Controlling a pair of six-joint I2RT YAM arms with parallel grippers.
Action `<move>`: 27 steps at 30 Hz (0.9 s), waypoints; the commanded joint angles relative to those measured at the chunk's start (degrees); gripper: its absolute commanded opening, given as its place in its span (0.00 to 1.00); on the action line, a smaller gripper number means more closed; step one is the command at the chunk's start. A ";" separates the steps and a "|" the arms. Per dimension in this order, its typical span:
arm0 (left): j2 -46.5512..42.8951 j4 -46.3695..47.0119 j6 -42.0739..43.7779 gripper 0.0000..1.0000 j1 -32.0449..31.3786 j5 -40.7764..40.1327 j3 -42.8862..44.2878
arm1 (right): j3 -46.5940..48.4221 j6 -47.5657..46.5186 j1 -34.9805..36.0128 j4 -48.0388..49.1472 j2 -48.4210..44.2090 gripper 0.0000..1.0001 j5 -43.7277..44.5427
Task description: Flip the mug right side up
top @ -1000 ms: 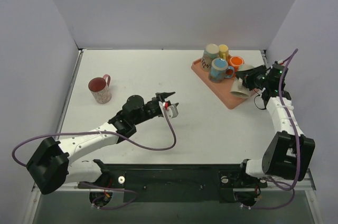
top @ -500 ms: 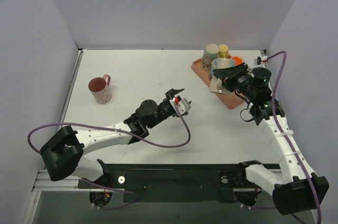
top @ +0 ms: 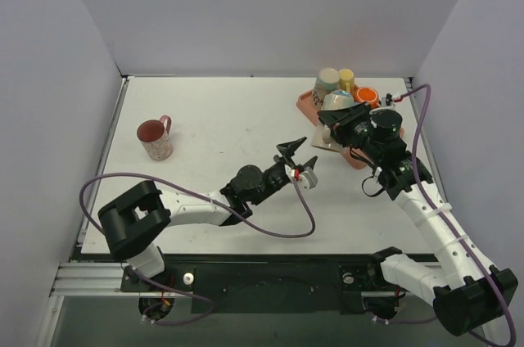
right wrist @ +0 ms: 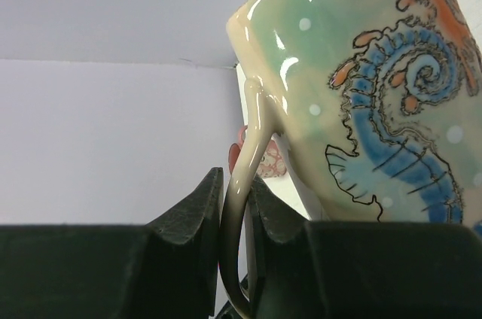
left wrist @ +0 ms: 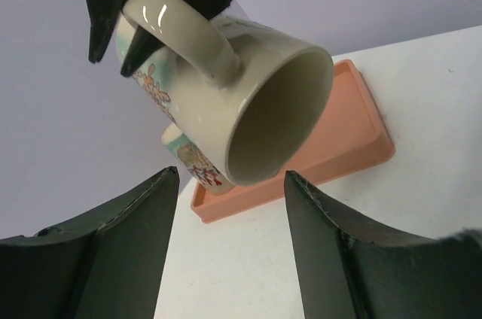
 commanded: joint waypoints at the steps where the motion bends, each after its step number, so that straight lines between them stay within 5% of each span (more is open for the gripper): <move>1: 2.16 8.11 4.63 0.68 0.03 -2.41 5.32 | 3.95 1.80 1.37 9.96 -3.48 0.00 2.62; 5: 5.59 9.88 7.27 0.64 0.03 -5.05 7.52 | 3.86 2.50 1.98 10.13 -4.01 0.00 3.50; 8: 8.66 12.16 9.81 0.46 0.03 -6.01 8.93 | 3.77 3.55 3.12 11.10 -3.83 0.00 3.41; 14: 11.39 14.28 14.38 0.37 1.35 -6.72 10.42 | 4.21 4.35 4.97 11.80 -3.57 0.00 4.29; 17: 11.84 14.63 15.79 0.00 1.88 -6.81 11.48 | 3.34 5.22 5.58 12.68 -3.57 0.00 4.47; 22: 9.74 13.67 16.06 0.00 1.97 -6.98 10.51 | 1.75 2.96 5.41 10.86 -3.22 0.00 4.81; 24: 7.55 11.30 14.58 0.00 2.23 -8.47 9.73 | 3.67 -2.47 5.41 3.51 -3.13 0.19 6.39; 25: 6.14 9.98 13.96 0.00 2.49 -9.44 9.11 | 4.55 -4.68 5.32 0.06 -2.78 0.37 6.75; 27: 2.89 5.33 11.15 0.00 3.46 -10.41 8.67 | 6.93 -10.66 4.97 -7.42 -1.64 0.48 7.19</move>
